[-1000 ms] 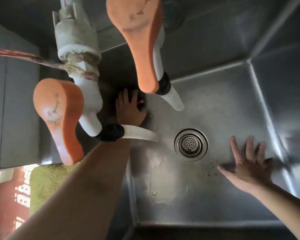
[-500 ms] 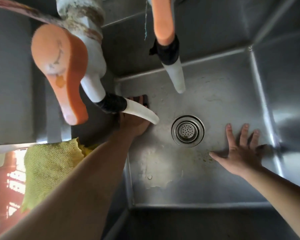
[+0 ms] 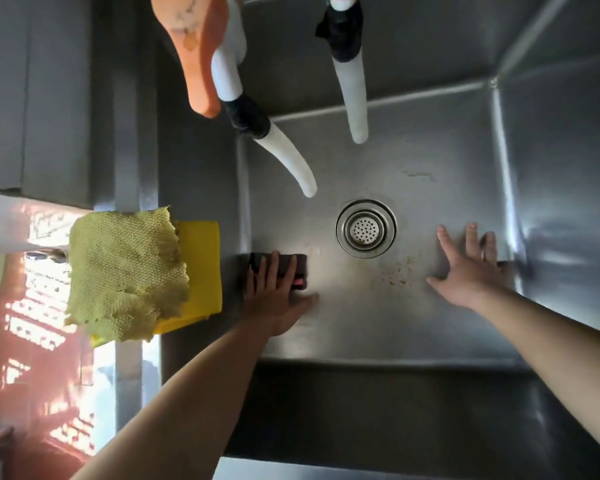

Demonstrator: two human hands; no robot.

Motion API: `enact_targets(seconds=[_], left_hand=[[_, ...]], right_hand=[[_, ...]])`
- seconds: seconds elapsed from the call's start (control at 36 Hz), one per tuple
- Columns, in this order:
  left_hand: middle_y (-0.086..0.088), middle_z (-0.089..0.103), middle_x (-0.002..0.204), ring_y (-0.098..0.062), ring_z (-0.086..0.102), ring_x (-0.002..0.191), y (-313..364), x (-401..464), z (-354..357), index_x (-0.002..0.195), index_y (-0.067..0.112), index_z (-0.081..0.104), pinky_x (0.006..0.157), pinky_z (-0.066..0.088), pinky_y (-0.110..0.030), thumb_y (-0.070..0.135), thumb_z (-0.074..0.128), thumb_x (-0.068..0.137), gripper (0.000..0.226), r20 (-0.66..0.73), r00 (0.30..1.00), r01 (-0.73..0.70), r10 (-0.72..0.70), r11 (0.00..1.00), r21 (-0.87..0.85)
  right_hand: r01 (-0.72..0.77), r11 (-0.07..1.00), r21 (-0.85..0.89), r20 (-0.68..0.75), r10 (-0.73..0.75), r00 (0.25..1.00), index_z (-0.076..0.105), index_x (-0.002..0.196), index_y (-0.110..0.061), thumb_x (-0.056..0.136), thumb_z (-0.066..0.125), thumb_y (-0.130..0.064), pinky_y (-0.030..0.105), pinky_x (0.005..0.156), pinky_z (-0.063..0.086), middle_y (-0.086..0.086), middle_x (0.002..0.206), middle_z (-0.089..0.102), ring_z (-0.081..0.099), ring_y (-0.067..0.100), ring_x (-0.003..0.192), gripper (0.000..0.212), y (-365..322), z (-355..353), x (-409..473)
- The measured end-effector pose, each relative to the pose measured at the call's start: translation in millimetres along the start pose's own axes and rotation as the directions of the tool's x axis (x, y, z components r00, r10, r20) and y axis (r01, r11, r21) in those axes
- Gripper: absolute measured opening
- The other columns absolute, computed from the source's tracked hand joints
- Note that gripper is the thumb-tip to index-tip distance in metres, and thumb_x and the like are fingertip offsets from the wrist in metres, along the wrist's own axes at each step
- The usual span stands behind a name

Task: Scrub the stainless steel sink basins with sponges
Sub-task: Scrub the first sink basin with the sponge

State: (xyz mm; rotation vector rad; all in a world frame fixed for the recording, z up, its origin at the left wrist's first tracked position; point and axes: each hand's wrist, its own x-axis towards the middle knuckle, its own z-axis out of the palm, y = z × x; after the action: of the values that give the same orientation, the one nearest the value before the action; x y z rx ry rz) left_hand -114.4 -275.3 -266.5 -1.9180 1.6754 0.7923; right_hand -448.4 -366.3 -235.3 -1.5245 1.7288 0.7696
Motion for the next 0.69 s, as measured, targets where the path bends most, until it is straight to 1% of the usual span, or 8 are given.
enact_targets(seconds=[0.11, 0.17, 0.25, 0.39, 0.47, 0.58, 0.64, 0.69], left_hand=[[0.001, -0.03, 0.161, -0.023, -0.026, 0.15, 1, -24, 10, 0.156, 0.038, -0.013, 0.119, -0.021, -0.044, 0.09, 0.022, 0.08, 0.099, 0.123, 0.992, 0.021, -0.019, 1.0, -0.012], [0.001, -0.031, 0.161, -0.024, -0.026, 0.15, 1, -33, 13, 0.155, 0.038, -0.015, 0.119, -0.02, -0.045, 0.087, 0.023, 0.083, 0.095, 0.177, 0.984, 0.017, -0.018, 1.0, 0.008], [-0.002, -0.034, 0.16, -0.025, -0.029, 0.148, -3, -43, 18, 0.154, 0.039, -0.018, 0.118, -0.021, -0.045, 0.08, 0.026, 0.088, 0.089, 0.243, 0.97, 0.015, -0.022, 0.999, 0.029], [0.001, -0.037, 0.158, -0.023, -0.032, 0.147, -7, -57, 32, 0.153, 0.041, -0.02, 0.118, -0.019, -0.046, 0.085, 0.024, 0.083, 0.093, 0.385, 0.922, 0.047, -0.053, 0.999, 0.024], [0.002, -0.037, 0.158, -0.024, -0.03, 0.148, -10, -62, 32, 0.153, 0.042, -0.019, 0.119, -0.017, -0.047, 0.088, 0.022, 0.08, 0.096, 0.497, 0.865, 0.071, -0.071, 0.997, 0.02], [-0.002, -0.035, 0.16, -0.03, -0.026, 0.149, -10, -70, 27, 0.154, 0.041, -0.016, 0.12, -0.013, -0.049, 0.09, 0.018, 0.079, 0.096, 0.636, 0.766, 0.065, -0.093, 0.996, 0.067], [-0.004, -0.029, 0.162, -0.032, -0.023, 0.15, -8, -74, 25, 0.156, 0.042, -0.009, 0.12, -0.012, -0.049, 0.088, 0.02, 0.081, 0.092, 0.689, 0.716, 0.085, -0.112, 0.994, 0.074], [-0.003, -0.02, 0.165, -0.032, -0.018, 0.152, -5, -78, 20, 0.157, 0.045, 0.001, 0.121, -0.01, -0.051, 0.086, 0.024, 0.084, 0.087, 0.74, 0.662, 0.126, -0.116, 0.991, 0.043]], right_hand=[[-0.001, 0.999, -0.037, 0.023, 0.002, 1.0, -0.019, 0.149, -0.051, 0.09, 0.056, -0.055, 0.06, 0.12, 0.012, -0.004, 0.161, -0.033, -0.021, 0.028, 0.151, 0.097, 4, -4, -1], [-0.009, 0.998, -0.057, 0.052, 0.012, 0.999, -0.022, 0.148, -0.051, 0.089, 0.057, -0.054, 0.061, 0.119, 0.012, -0.005, 0.16, -0.034, -0.021, 0.028, 0.151, 0.099, 5, -3, -3], [0.0, 0.998, -0.065, 0.102, 0.006, 0.995, -0.025, 0.147, -0.051, 0.086, 0.058, -0.058, 0.065, 0.119, 0.009, -0.006, 0.158, -0.037, -0.022, 0.028, 0.151, 0.103, 4, 1, -8], [0.005, 0.998, -0.056, 0.162, 0.004, 0.987, -0.026, 0.146, -0.052, 0.084, 0.059, -0.062, 0.068, 0.117, 0.005, -0.006, 0.157, -0.038, -0.024, 0.03, 0.15, 0.106, 4, 8, -20], [0.005, 1.0, -0.027, 0.168, -0.001, 0.986, -0.024, 0.147, -0.052, 0.083, 0.059, -0.065, 0.069, 0.116, 0.005, -0.006, 0.158, -0.038, -0.024, 0.031, 0.15, 0.105, 3, 7, -23], [0.006, 1.0, -0.006, 0.172, -0.005, 0.985, -0.023, 0.147, -0.052, 0.082, 0.061, -0.066, 0.069, 0.116, 0.005, -0.007, 0.157, -0.039, -0.026, 0.031, 0.149, 0.107, 4, 8, -23], [0.01, 1.0, 0.011, 0.17, -0.012, 0.985, -0.022, 0.148, -0.052, 0.082, 0.062, -0.064, 0.069, 0.117, 0.006, -0.007, 0.156, -0.04, -0.028, 0.03, 0.148, 0.108, 5, 10, -23], [0.016, 0.999, 0.039, 0.167, -0.022, 0.986, -0.021, 0.148, -0.052, 0.082, 0.064, -0.062, 0.067, 0.118, 0.007, -0.008, 0.156, -0.041, -0.031, 0.03, 0.147, 0.108, 6, 12, -23]])
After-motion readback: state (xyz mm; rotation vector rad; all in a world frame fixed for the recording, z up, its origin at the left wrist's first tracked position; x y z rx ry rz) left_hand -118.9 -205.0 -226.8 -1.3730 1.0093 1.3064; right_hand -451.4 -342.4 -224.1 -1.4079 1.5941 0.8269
